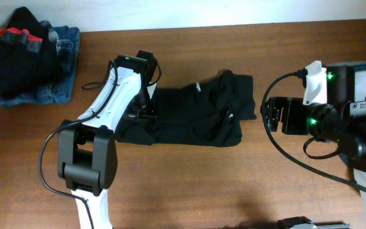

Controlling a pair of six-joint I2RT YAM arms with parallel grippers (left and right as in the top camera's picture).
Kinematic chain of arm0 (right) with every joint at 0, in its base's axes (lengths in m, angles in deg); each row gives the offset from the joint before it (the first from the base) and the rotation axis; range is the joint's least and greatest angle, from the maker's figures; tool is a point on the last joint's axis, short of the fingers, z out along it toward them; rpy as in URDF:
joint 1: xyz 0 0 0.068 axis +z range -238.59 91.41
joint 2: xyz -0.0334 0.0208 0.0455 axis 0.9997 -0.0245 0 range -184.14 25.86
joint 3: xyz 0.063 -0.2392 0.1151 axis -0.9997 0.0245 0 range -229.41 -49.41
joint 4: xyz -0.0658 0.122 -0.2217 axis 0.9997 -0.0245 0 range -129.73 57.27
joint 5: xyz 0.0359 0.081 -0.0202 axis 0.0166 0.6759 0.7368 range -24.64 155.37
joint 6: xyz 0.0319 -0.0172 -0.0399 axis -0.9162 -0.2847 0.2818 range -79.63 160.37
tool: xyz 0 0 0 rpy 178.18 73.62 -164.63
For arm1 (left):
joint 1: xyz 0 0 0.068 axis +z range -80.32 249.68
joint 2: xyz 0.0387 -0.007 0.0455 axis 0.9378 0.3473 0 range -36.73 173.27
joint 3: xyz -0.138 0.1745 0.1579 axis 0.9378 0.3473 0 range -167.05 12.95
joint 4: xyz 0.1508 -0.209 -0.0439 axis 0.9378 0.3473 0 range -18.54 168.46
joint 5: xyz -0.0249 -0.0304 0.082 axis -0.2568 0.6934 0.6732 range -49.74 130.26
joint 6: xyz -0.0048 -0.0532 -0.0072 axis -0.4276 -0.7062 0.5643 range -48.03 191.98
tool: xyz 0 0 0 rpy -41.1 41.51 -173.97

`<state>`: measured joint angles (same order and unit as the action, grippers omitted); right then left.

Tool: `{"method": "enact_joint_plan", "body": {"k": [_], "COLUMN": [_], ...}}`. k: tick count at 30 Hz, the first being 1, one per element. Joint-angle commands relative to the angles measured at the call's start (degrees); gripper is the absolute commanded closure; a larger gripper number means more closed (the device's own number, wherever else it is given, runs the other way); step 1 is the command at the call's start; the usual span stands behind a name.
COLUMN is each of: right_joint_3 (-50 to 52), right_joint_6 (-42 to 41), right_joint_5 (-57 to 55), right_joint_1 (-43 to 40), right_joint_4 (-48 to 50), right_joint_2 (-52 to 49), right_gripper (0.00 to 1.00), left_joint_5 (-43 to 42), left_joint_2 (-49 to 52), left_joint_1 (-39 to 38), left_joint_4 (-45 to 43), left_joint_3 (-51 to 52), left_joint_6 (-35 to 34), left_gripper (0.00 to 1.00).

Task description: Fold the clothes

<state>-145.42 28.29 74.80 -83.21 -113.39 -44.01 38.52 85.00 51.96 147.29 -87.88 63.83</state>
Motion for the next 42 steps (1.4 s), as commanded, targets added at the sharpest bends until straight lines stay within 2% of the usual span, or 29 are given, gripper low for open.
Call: {"method": "enact_joint_plan", "body": {"k": [1,10,17,24,30,38,42], "right_joint_3": [-0.7,-0.7,-0.7,-0.7,-0.7,-0.7,-0.7], "right_joint_6": [-0.4,-0.4,-0.4,-0.4,-0.4,-0.4,-0.4], "right_joint_5": [-0.7,-0.7,-0.7,-0.7,-0.7,-0.7,-0.7], "right_joint_1": [-0.3,-0.3,-0.3,-0.3,-0.3,-0.3,-0.3], "right_joint_4": [-0.2,-0.1,-0.1,0.0,0.3,0.5,0.5], "right_joint_2": [-0.1,-0.1,-0.1,-0.3,-0.3,-0.3,-0.4], "right_gripper": [0.01,0.01,0.01,0.01,0.01,0.01,0.01], "left_joint_5": [3.4,15.7,12.9,5.7,-3.3,-3.5,-7.1], "left_joint_2": [0.4,0.4,0.4,0.4,0.4,0.4,0.4], "left_joint_1": [0.1,2.6,3.3,3.1,2.4,-0.5,-1.8], "left_joint_4": [-0.1,1.3,2.2,-5.0,-8.8,-9.8,-9.8], "left_joint_3": [-0.4,-0.4,0.7,7.3,10.2,10.0,9.8], "left_joint_6": [-1.5,-8.4,-8.3,-8.0,-5.0,-4.7,-2.4], "left_gripper": [0.99,0.99,0.99,0.99,0.99,0.99,0.99]}}
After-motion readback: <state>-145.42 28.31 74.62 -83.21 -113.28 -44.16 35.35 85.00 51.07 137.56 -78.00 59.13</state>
